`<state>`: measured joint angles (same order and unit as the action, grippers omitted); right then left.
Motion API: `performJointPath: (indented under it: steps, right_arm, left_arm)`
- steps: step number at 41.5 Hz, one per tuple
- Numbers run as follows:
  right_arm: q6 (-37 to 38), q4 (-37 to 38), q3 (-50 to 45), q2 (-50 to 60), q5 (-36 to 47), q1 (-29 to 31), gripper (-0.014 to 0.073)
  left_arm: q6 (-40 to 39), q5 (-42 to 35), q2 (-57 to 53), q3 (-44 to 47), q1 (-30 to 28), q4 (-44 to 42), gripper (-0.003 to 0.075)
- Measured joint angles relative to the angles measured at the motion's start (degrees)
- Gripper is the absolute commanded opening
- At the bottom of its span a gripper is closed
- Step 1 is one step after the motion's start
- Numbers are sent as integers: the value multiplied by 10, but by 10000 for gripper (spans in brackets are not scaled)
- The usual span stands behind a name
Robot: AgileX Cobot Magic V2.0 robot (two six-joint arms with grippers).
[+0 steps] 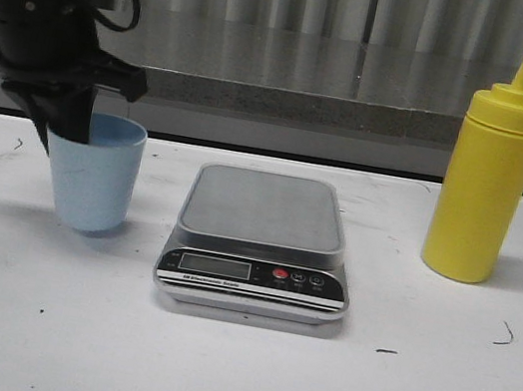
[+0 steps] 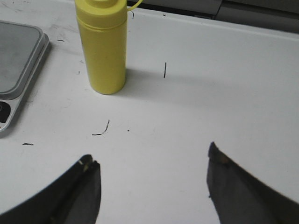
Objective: Pour seasoning into cup on scale with both arms
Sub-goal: 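Lower the left gripper over the light blue cup and grasp it, then lift the blue cup and carry it onto the scale platform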
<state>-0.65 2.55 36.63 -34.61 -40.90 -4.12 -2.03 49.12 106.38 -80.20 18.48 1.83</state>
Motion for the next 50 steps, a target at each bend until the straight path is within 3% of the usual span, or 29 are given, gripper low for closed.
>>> performJointPath:
  steps: [7,19,28,43,47,50]
  right_arm:
    - [0,0,0,0,0,0,509]
    - [0,0,0,0,0,0,509]
    - [0,0,0,0,0,0,509]
    - [0,0,0,0,0,0,509]
    - [0,0,0,0,0,0,509]
    - [0,0,0,0,0,0,509]
  left_arm:
    - [0,44,-17,-82,18,26,-20]
    - [0,53,20,-188,93,40,-20]
    - [0,47,83,-208,124,40,-20]
    - [0,13,112,-209,128,39,-17]
    - [0,12,112,-209,128,38,45]
    - [0,12,112,-209,128,35,154]
